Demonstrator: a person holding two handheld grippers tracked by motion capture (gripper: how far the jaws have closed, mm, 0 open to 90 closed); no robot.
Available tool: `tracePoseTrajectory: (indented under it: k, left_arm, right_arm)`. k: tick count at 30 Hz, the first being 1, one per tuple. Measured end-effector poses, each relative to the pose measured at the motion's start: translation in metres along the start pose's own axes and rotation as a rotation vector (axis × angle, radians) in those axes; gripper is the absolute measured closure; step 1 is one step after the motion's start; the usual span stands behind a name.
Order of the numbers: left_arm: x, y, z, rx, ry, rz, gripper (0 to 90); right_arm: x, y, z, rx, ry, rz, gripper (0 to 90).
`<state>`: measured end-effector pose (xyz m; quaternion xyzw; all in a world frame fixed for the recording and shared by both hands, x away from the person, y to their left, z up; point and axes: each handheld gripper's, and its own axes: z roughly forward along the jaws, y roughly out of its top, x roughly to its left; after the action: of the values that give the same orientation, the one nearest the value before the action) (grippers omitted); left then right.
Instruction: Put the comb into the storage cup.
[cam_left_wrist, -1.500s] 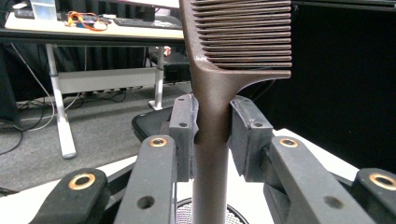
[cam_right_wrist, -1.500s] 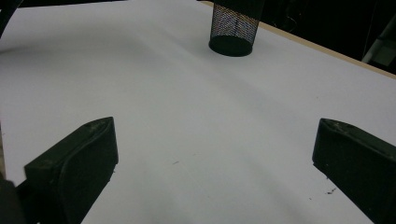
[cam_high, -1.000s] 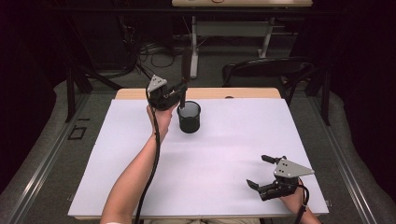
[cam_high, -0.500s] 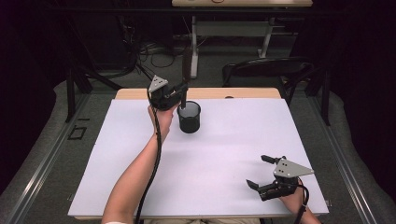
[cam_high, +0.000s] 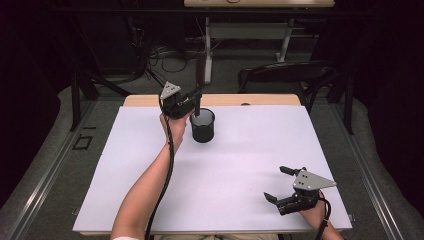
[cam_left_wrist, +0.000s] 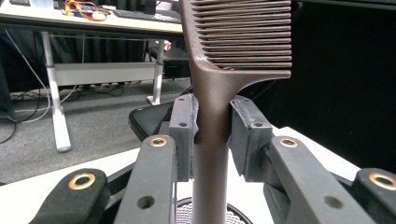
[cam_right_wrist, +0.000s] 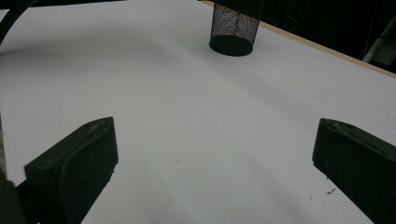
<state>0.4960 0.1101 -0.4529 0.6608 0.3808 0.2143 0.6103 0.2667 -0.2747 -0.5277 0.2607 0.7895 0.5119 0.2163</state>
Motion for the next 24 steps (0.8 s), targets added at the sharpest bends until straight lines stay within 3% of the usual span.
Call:
tracePoseTrajectory:
  k: [24]
  left_arm:
    - [-0.002, -0.014, 0.01, 0.02, -0.001, 0.014, 72.1]
  right_arm:
    - [0.0, 0.0, 0.0, -0.001, 0.0, 0.002, 0.0]
